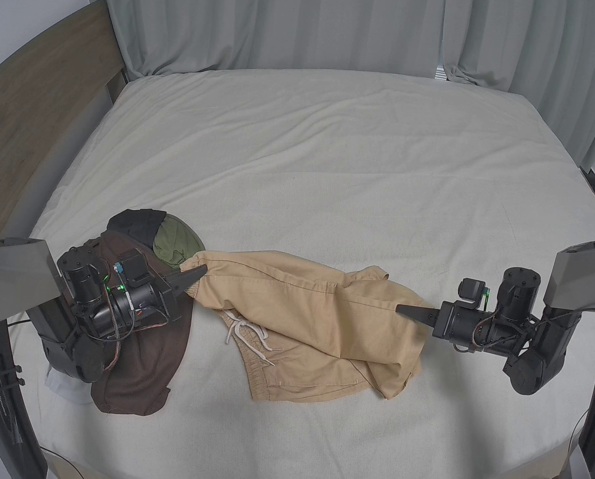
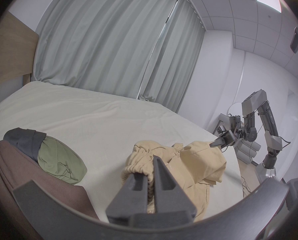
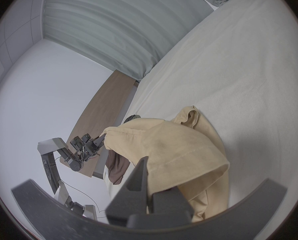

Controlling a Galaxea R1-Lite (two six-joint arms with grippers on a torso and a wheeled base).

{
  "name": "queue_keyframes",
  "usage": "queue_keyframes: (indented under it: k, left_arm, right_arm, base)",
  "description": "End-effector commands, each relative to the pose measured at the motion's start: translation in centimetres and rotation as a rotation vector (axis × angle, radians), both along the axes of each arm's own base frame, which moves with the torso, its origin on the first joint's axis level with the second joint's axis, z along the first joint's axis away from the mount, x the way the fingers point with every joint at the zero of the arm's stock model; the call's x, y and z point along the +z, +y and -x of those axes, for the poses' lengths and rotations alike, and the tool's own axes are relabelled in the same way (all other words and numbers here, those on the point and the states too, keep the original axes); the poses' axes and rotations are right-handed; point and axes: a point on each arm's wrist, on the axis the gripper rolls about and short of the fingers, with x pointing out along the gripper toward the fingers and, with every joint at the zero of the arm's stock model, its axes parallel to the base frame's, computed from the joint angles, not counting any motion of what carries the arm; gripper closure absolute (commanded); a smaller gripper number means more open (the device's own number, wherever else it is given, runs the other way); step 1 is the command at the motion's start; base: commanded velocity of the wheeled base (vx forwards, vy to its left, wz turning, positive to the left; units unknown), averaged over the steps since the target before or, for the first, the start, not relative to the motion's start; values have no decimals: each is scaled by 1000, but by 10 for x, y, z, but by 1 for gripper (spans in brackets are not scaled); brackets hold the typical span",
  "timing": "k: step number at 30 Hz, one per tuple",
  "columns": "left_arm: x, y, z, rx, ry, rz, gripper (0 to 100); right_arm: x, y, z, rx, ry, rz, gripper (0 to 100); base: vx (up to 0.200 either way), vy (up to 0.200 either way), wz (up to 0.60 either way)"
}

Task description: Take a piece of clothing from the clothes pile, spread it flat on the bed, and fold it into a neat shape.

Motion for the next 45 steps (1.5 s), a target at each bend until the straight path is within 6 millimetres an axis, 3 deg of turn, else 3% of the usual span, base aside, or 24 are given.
queue_keyframes:
  k: [1, 10, 14, 26, 45]
  left_arm:
    - [1, 0, 0, -1, -3, 2, 100]
    - [12, -5, 2, -17, -19, 26, 100]
    - [20, -5, 0, -18, -38, 40, 100]
    - [70, -8, 2, -34, -144, 123, 100]
    - [85, -13, 0, -46, -203, 129, 100]
  right_arm:
    - [2, 0, 0, 0, -11, -2, 100]
    - [40, -2, 11, 5, -115, -30, 100]
    - [48, -2, 14, 8, -137, -36, 100]
    - [72, -1, 24, 20, -210, -56, 100]
    - [106, -7, 36, 15, -329, -83, 100]
  base:
    - [0, 0, 0]
    - [0, 0, 0]
    - [0, 0, 0]
    - [0, 0, 0]
    - [0, 0, 0]
